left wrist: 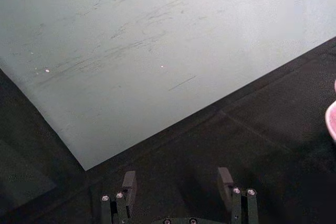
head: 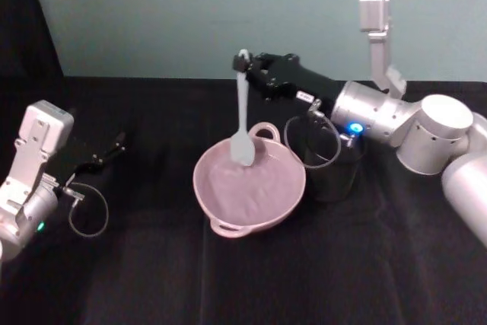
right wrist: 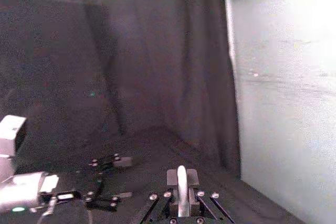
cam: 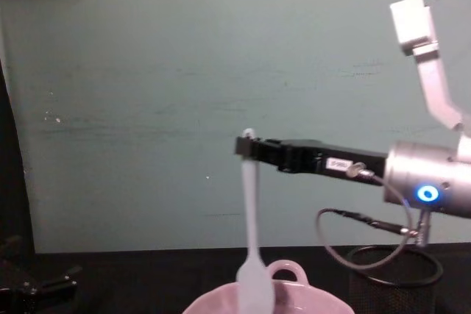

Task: Use the one hand to pick up the spoon and stir the clear water in the bowl.

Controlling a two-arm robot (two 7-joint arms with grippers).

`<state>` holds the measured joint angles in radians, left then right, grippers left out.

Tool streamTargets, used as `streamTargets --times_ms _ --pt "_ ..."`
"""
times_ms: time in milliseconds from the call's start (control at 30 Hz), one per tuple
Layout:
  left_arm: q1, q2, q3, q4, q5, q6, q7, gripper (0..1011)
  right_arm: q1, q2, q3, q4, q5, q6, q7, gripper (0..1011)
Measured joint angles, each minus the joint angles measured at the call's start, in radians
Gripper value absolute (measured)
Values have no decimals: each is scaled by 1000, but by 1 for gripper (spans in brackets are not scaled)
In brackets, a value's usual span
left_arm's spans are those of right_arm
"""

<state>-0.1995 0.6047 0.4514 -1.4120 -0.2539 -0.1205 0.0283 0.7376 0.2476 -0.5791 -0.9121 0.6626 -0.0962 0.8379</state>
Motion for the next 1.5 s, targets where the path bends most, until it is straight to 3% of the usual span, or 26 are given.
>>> streamTargets --times_ms 167,300,600,800,1100,1367,1500 --pt "0 0 0 0 0 0 0 1011 -19 34 28 -30 3 8 -11 110" --pt "0 0 0 0 0 0 0 1011 -57 74 42 -94 4 28 -23 110" --pt "0 0 0 0 0 0 0 1011 -139 139 49 -231 13 55 -38 110" --pt "0 0 0 0 0 0 0 1011 -170 156 39 -291 21 65 -41 111" --pt "0 0 0 0 0 0 0 1011 -159 126 -3 -290 25 67 -26 110" --pt "0 0 0 0 0 0 0 1011 -99 53 -33 -191 22 47 -11 110" --pt "0 0 0 0 0 0 0 1011 -79 36 -35 -158 18 40 -11 110"
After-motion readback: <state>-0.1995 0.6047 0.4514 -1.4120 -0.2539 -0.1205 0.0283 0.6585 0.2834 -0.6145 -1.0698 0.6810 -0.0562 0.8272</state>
